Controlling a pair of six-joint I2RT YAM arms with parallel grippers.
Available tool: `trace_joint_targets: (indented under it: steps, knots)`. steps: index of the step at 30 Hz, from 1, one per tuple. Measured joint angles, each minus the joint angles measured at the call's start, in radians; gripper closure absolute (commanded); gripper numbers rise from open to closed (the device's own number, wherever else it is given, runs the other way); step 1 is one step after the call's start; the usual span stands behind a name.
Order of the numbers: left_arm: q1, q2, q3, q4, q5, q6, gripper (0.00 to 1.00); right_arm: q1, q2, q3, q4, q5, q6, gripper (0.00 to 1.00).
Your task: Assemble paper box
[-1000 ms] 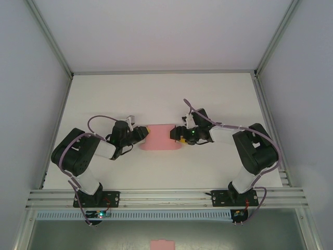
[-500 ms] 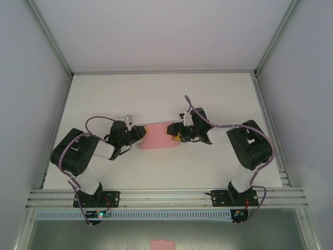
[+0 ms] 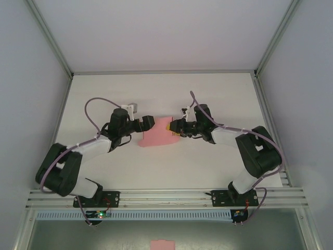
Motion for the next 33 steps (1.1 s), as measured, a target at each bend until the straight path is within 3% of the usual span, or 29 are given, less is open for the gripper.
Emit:
trace_joint_targets:
  steps: [5,9,15,18,23,29,33]
  knots:
    - [-0.074,-0.143,0.118,-0.168,-0.089,0.325,0.0,-0.097,-0.063,0.035,-0.092,-0.002,-0.01,0.68]
    - [-0.178,-0.202,0.216,-0.323,-0.096,0.65,0.0,-0.171,-0.076,0.061,-0.13,-0.045,0.056,0.74]
    - [-0.348,-0.124,0.379,-0.612,-0.142,1.044,0.0,-0.21,-0.076,0.141,-0.214,-0.169,0.209,0.75]
    - [-0.401,-0.091,0.409,-0.675,-0.183,1.194,0.0,-0.21,-0.075,0.166,-0.27,-0.219,0.259,0.75]
    - [-0.411,-0.079,0.403,-0.687,-0.29,1.355,0.0,-0.21,-0.076,0.171,-0.322,-0.291,0.344,0.79]
    - [-0.409,-0.069,0.393,-0.675,-0.401,1.412,0.07,-0.21,-0.082,0.171,-0.335,-0.33,0.397,0.79]
    - [-0.409,-0.068,0.38,-0.649,-0.428,1.423,0.24,-0.205,-0.106,0.171,-0.337,-0.344,0.406,0.78]
